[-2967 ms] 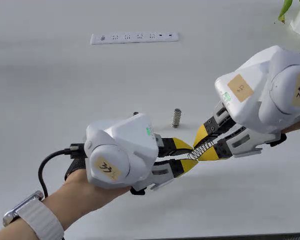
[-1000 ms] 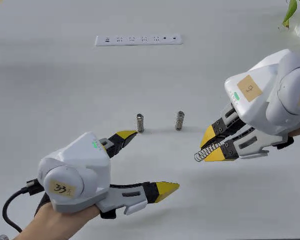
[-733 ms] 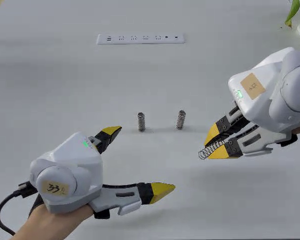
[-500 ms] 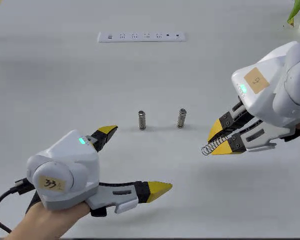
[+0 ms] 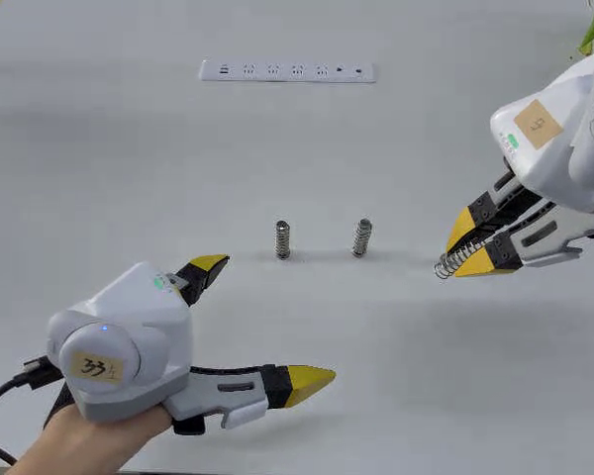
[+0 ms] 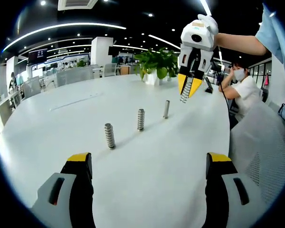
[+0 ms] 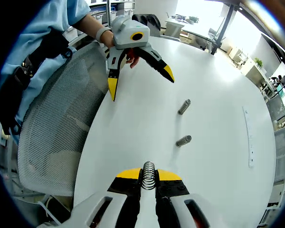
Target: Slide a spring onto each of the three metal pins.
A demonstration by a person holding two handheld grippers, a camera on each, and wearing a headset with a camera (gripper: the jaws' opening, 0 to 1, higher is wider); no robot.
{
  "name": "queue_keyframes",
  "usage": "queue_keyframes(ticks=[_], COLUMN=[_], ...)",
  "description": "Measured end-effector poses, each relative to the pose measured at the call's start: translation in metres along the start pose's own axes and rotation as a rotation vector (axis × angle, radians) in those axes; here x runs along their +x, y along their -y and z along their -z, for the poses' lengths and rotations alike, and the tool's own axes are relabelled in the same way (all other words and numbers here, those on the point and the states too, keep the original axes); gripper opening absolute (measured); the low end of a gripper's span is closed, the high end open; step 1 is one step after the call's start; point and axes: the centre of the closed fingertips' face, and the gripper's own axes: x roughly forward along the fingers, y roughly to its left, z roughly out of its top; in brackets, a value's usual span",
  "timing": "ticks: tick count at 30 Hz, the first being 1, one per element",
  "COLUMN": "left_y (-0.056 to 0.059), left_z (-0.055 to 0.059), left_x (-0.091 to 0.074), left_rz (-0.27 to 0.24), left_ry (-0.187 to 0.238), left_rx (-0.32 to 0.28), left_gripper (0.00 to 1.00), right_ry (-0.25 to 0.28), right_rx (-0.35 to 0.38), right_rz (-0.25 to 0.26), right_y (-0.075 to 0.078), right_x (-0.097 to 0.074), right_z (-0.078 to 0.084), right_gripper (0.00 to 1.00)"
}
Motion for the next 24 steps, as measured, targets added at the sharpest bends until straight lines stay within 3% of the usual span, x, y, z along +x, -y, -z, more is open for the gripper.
queue_keyframes(ticks=[16,24], left_y=[-0.006,-0.008], left_z=[0.009,0.012], left_x=[-0.004,-0.004], left_rz=[-0.002,0.001], left_ry=[-0.017,-0.022], left_rx=[-0.021,-0.028], left_gripper=[0.97,0.98], right_ry=[-0.123,-0.173], right_rx=[-0.029,-0.035], right_rz=[-0.007,-0.019], right_y=[0.037,0.046], right_x=[-0.005,-0.005], right_z=[0.026,0.038], right_gripper=[0.08,0.08])
